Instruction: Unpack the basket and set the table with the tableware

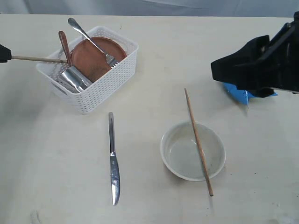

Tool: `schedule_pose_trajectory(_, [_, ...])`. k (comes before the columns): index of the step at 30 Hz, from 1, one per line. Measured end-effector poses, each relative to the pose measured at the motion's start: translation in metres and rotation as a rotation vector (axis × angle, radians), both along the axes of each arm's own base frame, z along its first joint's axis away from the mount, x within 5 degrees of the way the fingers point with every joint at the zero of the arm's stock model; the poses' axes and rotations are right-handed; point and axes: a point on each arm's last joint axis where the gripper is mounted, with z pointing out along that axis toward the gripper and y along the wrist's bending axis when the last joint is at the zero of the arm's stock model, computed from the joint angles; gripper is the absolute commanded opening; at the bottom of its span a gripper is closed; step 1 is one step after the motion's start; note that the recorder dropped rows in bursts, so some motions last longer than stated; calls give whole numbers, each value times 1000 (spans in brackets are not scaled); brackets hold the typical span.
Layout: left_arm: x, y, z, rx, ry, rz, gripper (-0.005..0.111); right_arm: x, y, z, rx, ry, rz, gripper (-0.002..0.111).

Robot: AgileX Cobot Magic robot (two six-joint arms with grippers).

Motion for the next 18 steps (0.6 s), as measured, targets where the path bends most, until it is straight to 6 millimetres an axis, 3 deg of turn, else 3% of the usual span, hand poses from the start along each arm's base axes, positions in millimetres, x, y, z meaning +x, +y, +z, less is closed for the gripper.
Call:
schedule_pose_trajectory(5, [-2, 0, 9, 14, -9, 5, 0, 0, 0, 0, 1, -1, 0, 53])
schedule_pose_trajectory(18, [0, 7, 72, 132, -93, 1, 0, 0, 0, 0, -9, -12, 12, 53])
